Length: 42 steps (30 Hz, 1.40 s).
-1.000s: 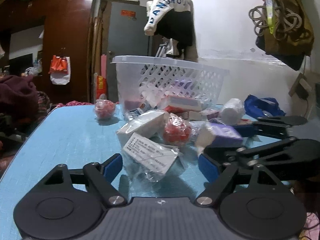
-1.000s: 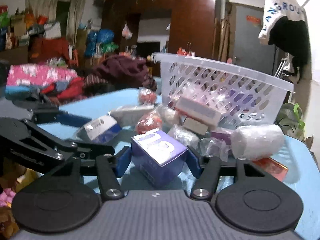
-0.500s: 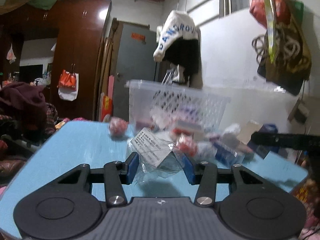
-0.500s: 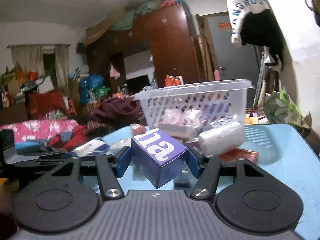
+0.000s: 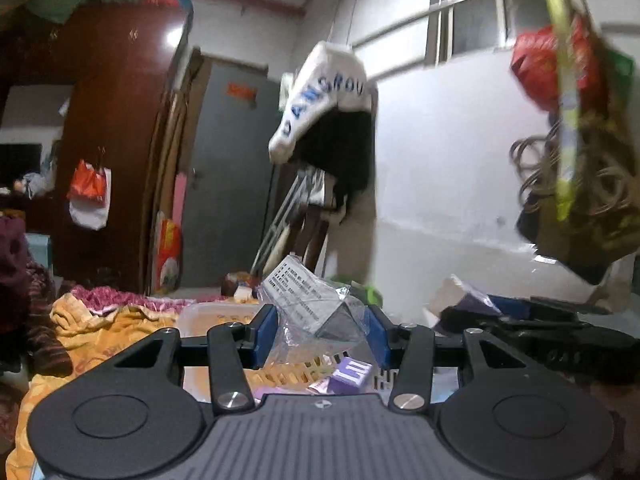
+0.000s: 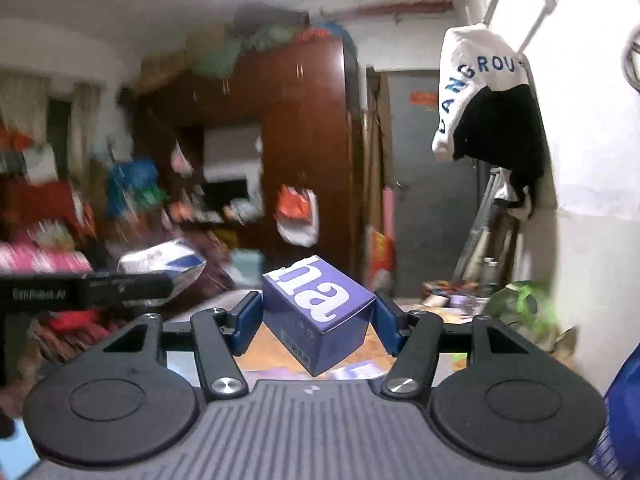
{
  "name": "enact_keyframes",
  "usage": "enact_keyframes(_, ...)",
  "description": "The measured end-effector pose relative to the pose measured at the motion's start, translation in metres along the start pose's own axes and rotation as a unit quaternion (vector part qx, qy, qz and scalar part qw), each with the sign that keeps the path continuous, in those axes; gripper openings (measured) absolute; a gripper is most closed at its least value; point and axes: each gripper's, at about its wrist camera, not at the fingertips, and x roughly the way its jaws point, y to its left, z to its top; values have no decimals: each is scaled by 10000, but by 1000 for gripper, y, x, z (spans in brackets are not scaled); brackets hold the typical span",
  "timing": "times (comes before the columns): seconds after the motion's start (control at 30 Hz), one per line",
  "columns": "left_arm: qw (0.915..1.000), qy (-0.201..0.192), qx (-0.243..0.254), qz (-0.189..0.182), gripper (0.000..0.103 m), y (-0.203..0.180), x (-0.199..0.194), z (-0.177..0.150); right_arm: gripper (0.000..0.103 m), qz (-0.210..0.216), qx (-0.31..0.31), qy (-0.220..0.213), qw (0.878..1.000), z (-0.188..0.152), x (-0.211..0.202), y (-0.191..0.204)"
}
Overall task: Organize objects
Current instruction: 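Carry both items over the white basket and release them, then grasp a red-wrapped ball with the left tool while the right grasps a clear-wrapped roll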
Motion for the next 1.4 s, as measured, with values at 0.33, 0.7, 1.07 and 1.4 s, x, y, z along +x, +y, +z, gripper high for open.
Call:
enact_keyframes(0.33, 9985, 100, 543, 68, 82, -10, -6, -28, 103, -159, 283, 155, 9994, -28, -13, -16)
enact_keyframes(0.7, 9961, 441, 69, 764, 88, 58, -61, -75, 103, -32, 587, 794, 9951, -112, -39, -31)
enact_keyframes(1.07, 9796, 1564, -36, 1258, 87, 93, 16, -86, 102, -165, 155, 1196, 9926, -123, -22, -12)
enact_keyframes(1.4, 9711, 1869, 309, 1450, 49, 83, 31, -96, 78, -63, 121, 1291, 9915, -125, -21, -12)
